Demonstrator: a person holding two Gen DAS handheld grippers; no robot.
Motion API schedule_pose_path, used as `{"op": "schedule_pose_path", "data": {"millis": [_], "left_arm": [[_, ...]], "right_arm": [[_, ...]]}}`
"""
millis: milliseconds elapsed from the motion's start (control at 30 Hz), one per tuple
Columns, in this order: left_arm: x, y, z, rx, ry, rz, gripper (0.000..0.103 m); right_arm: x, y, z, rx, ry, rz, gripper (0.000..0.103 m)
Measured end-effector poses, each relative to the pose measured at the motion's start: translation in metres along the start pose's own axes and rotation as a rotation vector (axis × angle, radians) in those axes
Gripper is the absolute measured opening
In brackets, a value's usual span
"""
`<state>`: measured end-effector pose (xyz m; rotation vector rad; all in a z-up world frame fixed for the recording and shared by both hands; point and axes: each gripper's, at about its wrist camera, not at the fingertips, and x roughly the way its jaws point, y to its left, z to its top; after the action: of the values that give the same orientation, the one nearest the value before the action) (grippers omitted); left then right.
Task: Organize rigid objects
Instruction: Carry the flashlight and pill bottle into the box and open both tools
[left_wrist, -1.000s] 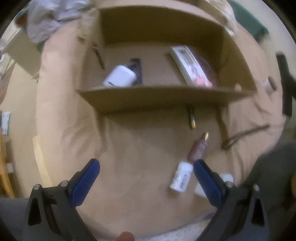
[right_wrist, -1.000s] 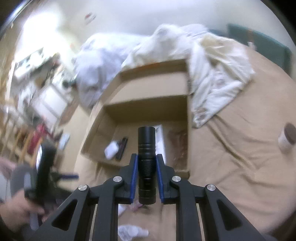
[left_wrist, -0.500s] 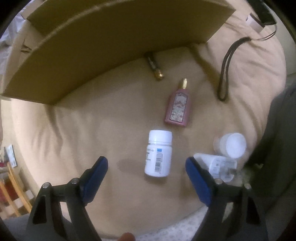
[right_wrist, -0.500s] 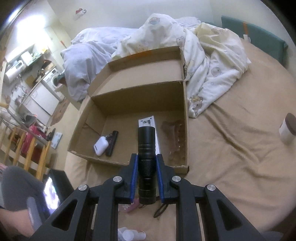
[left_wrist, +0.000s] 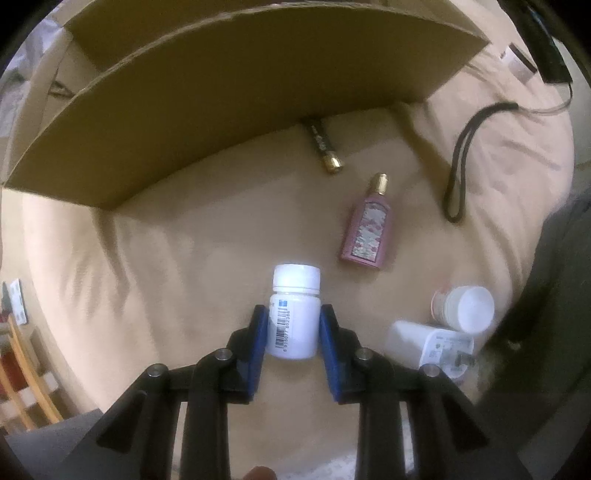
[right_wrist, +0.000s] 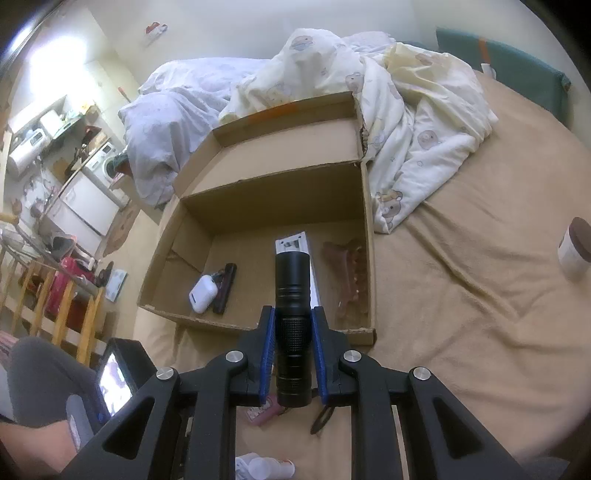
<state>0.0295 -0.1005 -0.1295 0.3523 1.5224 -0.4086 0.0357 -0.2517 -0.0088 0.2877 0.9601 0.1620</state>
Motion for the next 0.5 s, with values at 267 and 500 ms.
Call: {"op": "schedule_pose_path", "data": {"millis": [267,500], "left_arm": [[-0.022,0.024,-0.01,-0.077,-0.055,0.002,0.024],[-0.079,0.059,-0.012,-0.16,-0.192,0.018,0.024]], "right_arm": [[0.001,0.001,0.0,-0.009,0.005,-0.003,0.02],[-0.003,-0.003,0.003,0.033,0.018,0.048,0.021]]}}
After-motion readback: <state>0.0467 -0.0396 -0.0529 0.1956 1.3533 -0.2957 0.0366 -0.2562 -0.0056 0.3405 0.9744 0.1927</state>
